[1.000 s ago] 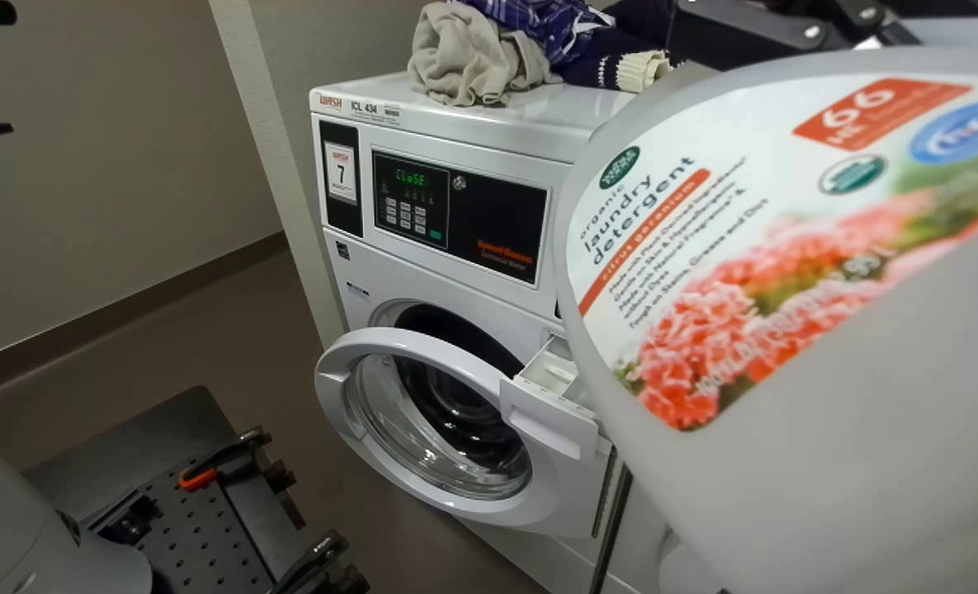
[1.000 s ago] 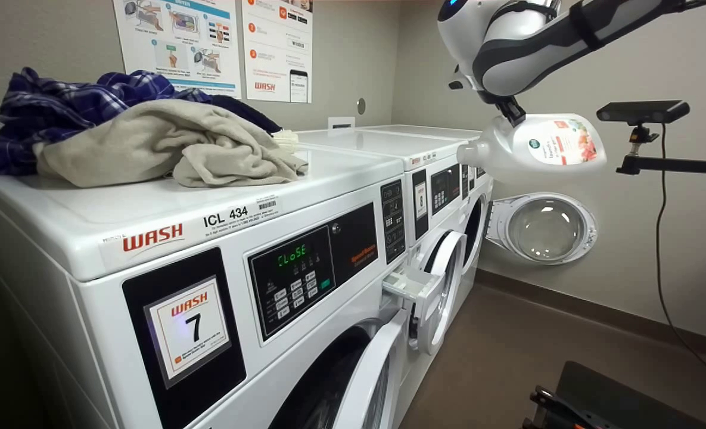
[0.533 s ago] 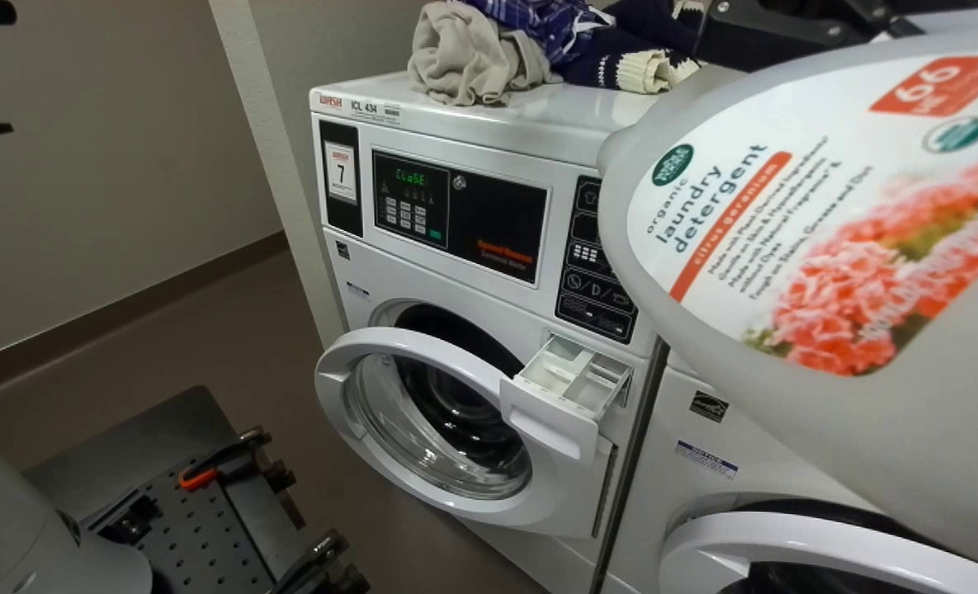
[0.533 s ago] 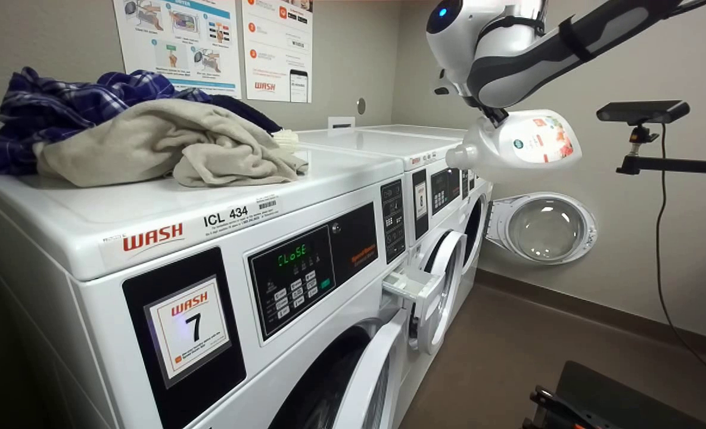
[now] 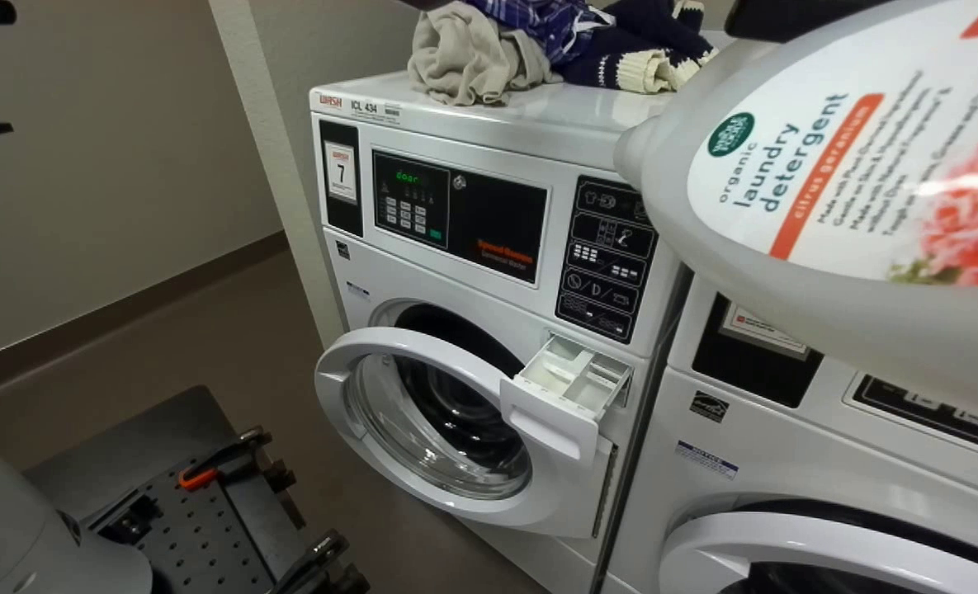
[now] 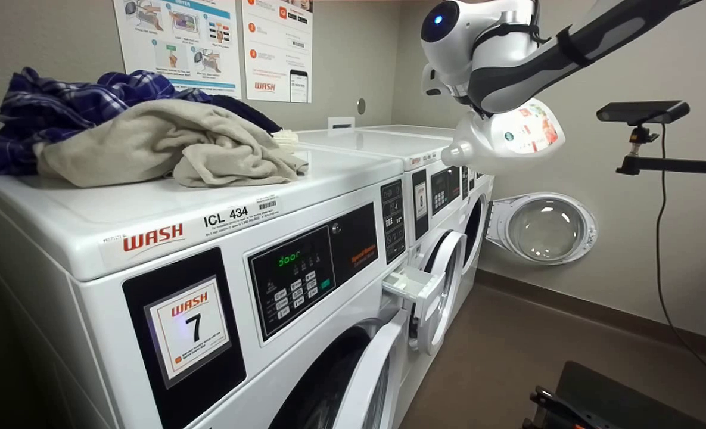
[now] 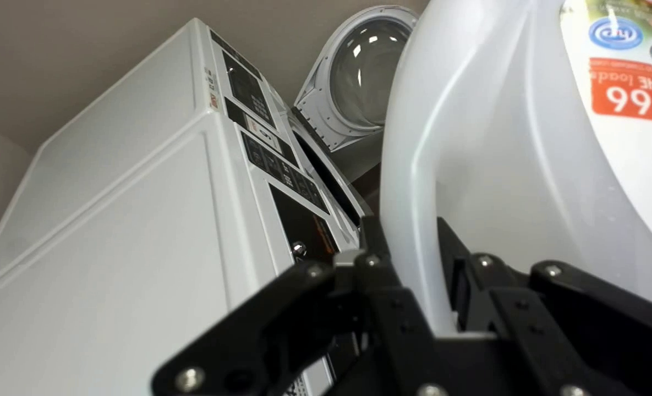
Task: Pour some of the detergent in the detergent tray
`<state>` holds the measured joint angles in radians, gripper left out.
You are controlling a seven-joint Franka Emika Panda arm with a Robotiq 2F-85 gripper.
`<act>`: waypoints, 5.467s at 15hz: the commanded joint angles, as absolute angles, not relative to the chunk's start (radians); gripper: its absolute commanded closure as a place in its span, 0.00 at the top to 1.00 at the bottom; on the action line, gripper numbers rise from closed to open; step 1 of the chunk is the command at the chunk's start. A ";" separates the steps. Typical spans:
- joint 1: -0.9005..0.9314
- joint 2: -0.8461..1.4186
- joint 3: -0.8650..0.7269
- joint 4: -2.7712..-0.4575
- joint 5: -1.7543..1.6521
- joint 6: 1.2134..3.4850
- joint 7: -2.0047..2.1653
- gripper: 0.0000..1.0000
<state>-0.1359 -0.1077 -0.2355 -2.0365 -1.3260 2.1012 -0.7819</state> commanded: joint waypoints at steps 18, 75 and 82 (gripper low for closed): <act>-0.156 -0.157 -0.222 -2.035 -1.484 2.212 -0.936 0.06; -0.090 0.283 -0.123 -0.984 -0.176 1.811 -0.092 0.06; -0.081 0.259 -0.129 -1.146 -0.212 2.106 0.039 0.06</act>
<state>-0.0839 0.3017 -0.1233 -1.0673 -0.2033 1.9930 -0.0147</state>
